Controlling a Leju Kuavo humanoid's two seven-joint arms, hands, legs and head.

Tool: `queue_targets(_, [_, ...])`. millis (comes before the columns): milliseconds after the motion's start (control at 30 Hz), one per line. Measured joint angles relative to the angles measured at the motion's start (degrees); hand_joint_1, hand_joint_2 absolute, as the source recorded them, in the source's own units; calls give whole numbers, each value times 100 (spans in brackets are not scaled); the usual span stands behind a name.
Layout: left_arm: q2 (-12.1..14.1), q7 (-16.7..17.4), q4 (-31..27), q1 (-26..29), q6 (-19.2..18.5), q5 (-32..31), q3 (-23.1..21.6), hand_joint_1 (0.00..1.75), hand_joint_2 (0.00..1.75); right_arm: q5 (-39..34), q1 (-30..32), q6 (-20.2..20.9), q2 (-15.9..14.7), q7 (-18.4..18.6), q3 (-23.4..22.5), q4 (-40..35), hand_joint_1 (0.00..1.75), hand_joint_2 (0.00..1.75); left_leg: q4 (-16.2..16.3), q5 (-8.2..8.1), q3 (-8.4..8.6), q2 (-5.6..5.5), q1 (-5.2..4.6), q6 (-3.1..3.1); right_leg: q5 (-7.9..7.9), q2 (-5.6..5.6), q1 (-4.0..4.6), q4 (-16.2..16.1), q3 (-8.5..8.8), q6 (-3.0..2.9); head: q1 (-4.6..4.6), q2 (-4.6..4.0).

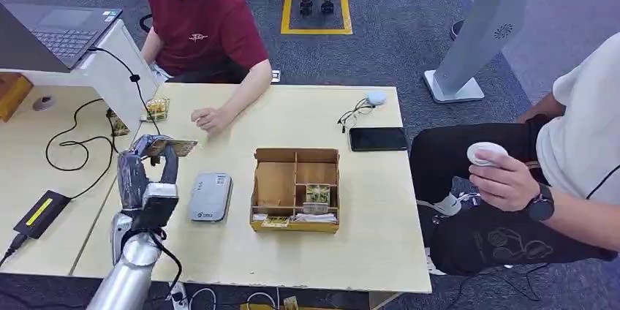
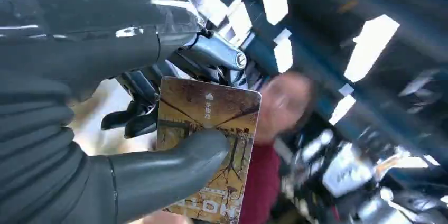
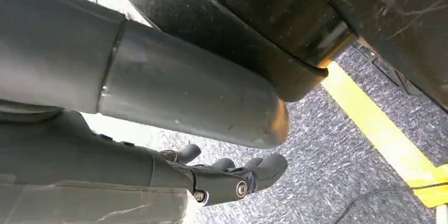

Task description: Pass the card to the sensor for recognition and then transmit it.

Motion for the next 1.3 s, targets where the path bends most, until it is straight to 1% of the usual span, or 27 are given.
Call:
queue_targets(33, [0,-130,11,-24,271,-954,93,175,175,46,-21,50,-4,11,7,0,0,0,0,0,0,0,0,0,0,0,0,1,0,0,-2,0])
queue_targets(67, [-18,-288,24,-62,389,-1700,264,175,175,70,-41,86,-7,18,15,0,0,0,0,1,0,0,0,-1,0,0,0,1,0,0,0,0])
queue_targets(100, [-88,-528,26,-103,441,-2517,554,175,175,114,-56,127,-9,22,22,0,0,0,0,1,1,2,0,-2,1,3,0,1,-1,-1,-2,0])
queue_targets(133, [-131,-649,26,-133,454,-3041,799,175,175,127,-63,144,-9,29,30,0,0,0,0,1,3,6,0,-2,2,6,0,1,-3,-3,2,0])
queue_targets(200, [-212,-742,26,-170,458,-3386,1191,175,175,129,-77,160,-9,35,44,-2,0,0,0,2,2,14,0,-2,5,12,0,3,-11,-7,-2,0])
queue_targets(333, [-357,-857,85,-333,461,-3642,1780,175,175,138,-86,160,-11,35,63,-2,0,0,0,3,1,8,0,-3,5,7,0,6,-12,-7,-9,0])
queue_targets(400, [-472,-875,164,-465,461,-3710,2082,175,175,138,-86,153,-9,24,72,-5,0,0,0,3,0,8,0,-4,5,7,0,6,-11,-7,-11,0])
queue_targets(533, [-623,-875,279,-624,461,-3843,2407,175,175,140,-76,149,-9,2,81,-5,0,0,0,3,0,10,0,-3,5,7,0,6,-12,-7,-9,0])
queue_targets(600, [-675,-873,347,-673,461,-3845,2490,175,175,138,-75,136,-7,0,81,-5,0,0,0,2,0,9,0,-4,5,6,0,6,-12,-7,-9,0])
queue_targets(800, [-761,-838,518,-744,461,-3930,2551,175,175,138,-71,120,-9,-37,79,-5,0,0,0,2,-1,9,0,-4,5,6,0,6,-14,-7,-9,0])
queue_targets(1300, [-818,-805,789,-827,463,-3880,2551,175,175,138,-52,107,-9,-63,79,-5,0,0,0,2,-2,9,0,-4,5,6,0,6,-15,-7,-9,0])
